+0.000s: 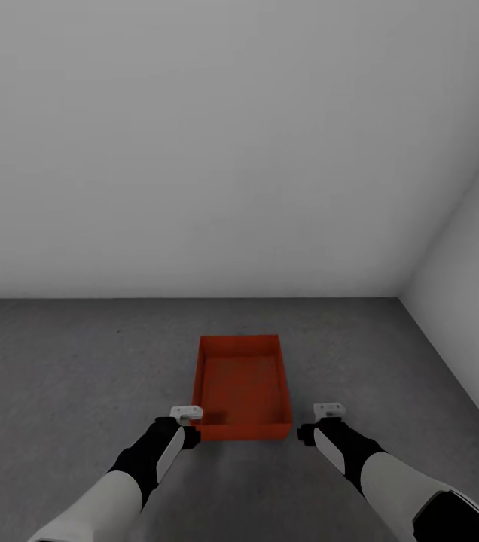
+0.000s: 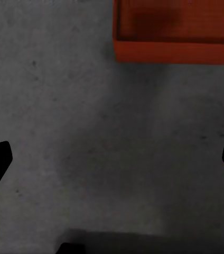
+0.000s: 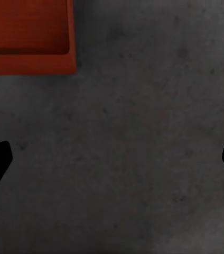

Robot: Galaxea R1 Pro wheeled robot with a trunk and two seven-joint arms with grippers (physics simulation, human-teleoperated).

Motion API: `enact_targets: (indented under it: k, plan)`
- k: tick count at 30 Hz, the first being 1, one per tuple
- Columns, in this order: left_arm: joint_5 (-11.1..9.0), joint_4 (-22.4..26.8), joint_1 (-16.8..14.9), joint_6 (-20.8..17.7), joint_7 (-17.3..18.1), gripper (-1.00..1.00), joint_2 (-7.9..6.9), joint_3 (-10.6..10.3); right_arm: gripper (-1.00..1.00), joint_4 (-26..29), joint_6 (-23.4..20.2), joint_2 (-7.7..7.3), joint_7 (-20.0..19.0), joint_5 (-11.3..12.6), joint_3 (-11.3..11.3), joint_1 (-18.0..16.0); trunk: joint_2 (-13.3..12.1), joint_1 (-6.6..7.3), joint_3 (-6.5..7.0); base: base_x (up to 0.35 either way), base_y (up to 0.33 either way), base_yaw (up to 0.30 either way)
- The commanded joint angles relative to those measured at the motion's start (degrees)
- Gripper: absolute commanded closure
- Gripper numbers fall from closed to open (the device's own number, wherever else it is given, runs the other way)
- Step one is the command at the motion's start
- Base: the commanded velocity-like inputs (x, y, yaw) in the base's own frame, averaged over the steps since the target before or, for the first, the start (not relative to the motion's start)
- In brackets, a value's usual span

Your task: Move the two storage containers from the living room to the garage. In the garage, place one container on the floor and stack the other container on top of it (either order is fine).

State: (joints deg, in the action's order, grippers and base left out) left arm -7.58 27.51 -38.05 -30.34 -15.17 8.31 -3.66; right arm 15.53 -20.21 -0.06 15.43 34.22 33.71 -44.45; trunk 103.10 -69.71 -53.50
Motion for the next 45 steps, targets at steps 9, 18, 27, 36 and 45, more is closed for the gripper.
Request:
enact_targets:
  k: [9, 18, 27, 36, 45]
  plan:
    - [-0.6, 0.1, 0.0, -0.2, -0.5, -1.00, -0.07, -0.4, -1.00, 0.0, -0.2, 0.05, 0.4, 0.3, 0.3, 0.0, 0.0, 0.00, 0.75, 0.000, 0.000, 0.000]
    - [-0.9, -1.5, 0.0, -0.2, -0.1, -1.00, -1.70, -0.5, -1.00, -2.5, 0.3, 0.48, 0.0, 0.6, 0.4, 0.0, 0.0, 0.00, 1.54, 0.000, 0.000, 0.000]
    - [-6.2, -4.8, 0.0, 0.1, 0.1, -1.00, -4.17, -0.5, -1.00, -8.3, 1.7, 0.72, -2.4, 0.6, 0.3, 0.0, 0.0, 0.00, 2.33, 0.000, 0.000, 0.000]
    - [-8.7, -8.1, 0.0, 0.7, 0.1, -1.00, -6.69, -0.5, -1.00, -14.0, 5.5, 0.78, -5.8, 0.5, 0.3, 0.1, 0.0, 0.00, 2.64, 0.000, 0.000, 0.000]
    - [-8.9, -14.2, 0.0, 6.1, 0.4, -1.00, -7.18, -0.5, -1.00, -16.0, 5.7, 0.76, -8.4, 0.5, 0.4, 0.1, 0.0, 0.00, 2.65, 0.000, 0.000, 0.000]
